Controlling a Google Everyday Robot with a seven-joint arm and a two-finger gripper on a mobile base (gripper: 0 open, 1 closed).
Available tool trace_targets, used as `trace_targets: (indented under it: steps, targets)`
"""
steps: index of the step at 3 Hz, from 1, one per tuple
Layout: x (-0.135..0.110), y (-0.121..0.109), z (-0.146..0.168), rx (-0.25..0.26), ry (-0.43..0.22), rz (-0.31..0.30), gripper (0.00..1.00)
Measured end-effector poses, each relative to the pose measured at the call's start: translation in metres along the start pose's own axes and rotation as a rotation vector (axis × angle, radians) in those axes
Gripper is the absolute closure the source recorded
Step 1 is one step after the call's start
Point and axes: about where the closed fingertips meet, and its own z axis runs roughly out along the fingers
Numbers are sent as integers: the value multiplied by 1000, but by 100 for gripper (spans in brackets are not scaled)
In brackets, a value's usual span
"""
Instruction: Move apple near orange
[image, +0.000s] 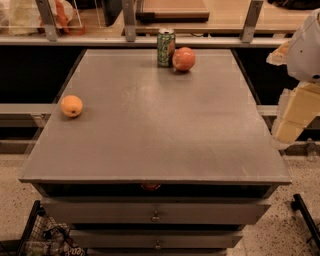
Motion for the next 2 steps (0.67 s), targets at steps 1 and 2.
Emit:
trace_targets:
  steps: [1,2]
  targets:
    - [0,0,0,2,-1,0,0]
    - [-3,-24,9,25,-35,34,0]
